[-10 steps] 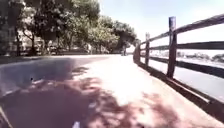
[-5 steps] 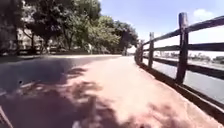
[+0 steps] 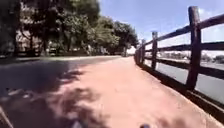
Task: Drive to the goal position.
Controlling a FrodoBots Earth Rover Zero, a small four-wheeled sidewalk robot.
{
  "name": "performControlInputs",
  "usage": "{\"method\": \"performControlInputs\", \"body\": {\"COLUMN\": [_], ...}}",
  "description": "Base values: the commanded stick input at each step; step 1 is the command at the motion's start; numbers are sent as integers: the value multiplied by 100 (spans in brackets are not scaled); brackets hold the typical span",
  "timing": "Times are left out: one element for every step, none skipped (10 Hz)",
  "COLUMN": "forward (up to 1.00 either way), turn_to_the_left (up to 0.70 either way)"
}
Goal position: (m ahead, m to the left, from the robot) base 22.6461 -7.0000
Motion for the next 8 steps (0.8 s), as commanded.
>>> {"method": "performControlInputs", "body": {"forward": [70, 70, 70, 70, 70, 70, 70, 70], "turn_to_the_left": [-5, -35, -35, -33, 0, 0, 0, 0]}}
